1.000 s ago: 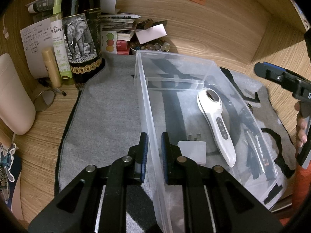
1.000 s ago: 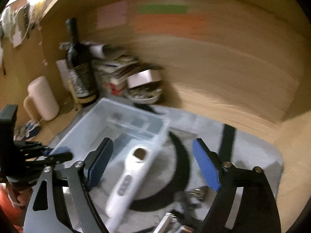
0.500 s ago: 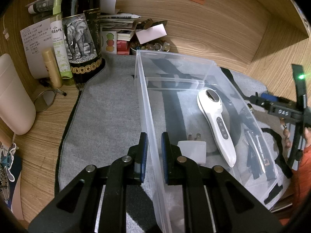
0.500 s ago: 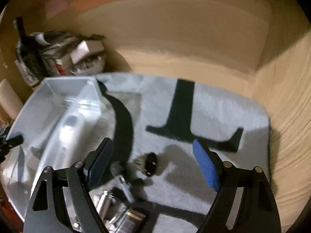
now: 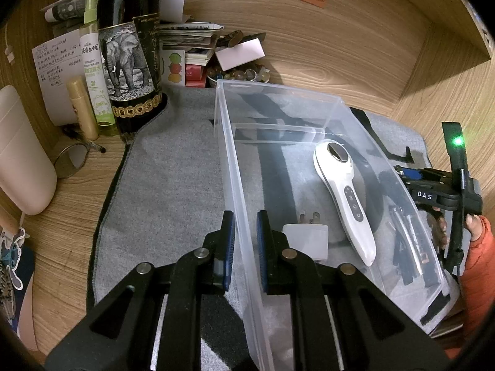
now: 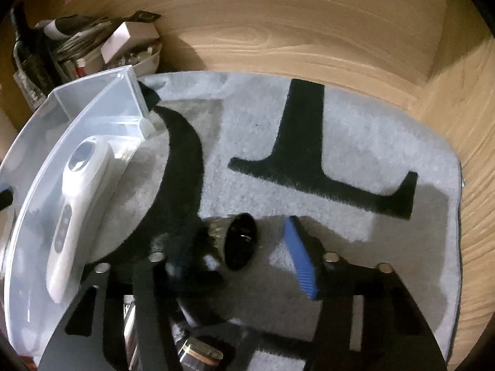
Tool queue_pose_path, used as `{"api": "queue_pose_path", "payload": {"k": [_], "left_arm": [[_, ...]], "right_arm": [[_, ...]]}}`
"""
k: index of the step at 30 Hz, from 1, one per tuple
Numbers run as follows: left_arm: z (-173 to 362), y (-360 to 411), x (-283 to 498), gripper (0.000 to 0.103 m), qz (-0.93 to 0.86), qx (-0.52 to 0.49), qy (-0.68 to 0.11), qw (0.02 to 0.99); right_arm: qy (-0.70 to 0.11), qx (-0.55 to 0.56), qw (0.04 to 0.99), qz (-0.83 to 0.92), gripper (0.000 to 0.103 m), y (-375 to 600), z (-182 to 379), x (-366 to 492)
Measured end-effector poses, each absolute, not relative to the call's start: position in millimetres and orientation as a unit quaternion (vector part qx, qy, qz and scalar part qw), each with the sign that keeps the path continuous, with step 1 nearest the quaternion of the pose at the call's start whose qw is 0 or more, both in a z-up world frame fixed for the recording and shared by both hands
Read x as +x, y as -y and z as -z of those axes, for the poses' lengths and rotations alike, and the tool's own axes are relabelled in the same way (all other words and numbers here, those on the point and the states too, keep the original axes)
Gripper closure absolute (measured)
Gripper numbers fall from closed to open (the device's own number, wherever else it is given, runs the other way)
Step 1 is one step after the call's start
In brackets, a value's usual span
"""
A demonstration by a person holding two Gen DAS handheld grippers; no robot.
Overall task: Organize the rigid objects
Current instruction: 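Grasp the small black round cap with the right gripper, then carry the black cap into the clear box and open the right gripper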
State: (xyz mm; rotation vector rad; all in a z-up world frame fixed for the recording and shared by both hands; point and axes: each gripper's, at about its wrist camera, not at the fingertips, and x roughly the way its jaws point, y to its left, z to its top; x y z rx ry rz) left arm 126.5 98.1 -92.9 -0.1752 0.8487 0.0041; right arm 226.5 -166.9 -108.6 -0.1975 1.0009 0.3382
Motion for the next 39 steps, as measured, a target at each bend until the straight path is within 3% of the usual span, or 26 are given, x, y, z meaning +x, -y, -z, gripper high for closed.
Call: {"api": "queue_pose_path", "payload": {"k": [1,28,39], "left_arm": [[93,-98,126,0.091,-0.002,-0.085,-0.411,0.908],[92,-97,127,0.091,0.0,-0.09,-0.409,0.908],[93,-102,126,0.091,0.008,-0.094,-0.405,0.909]], "right_arm": [[-0.477,-0.095,0.857,-0.168,0.07,167,108,226],[-0.342,-0.111,0.892,-0.272,0.071,96,11,173],[-0.357,-0.154,0.864,-0.321,0.071,40,17,164]]}}
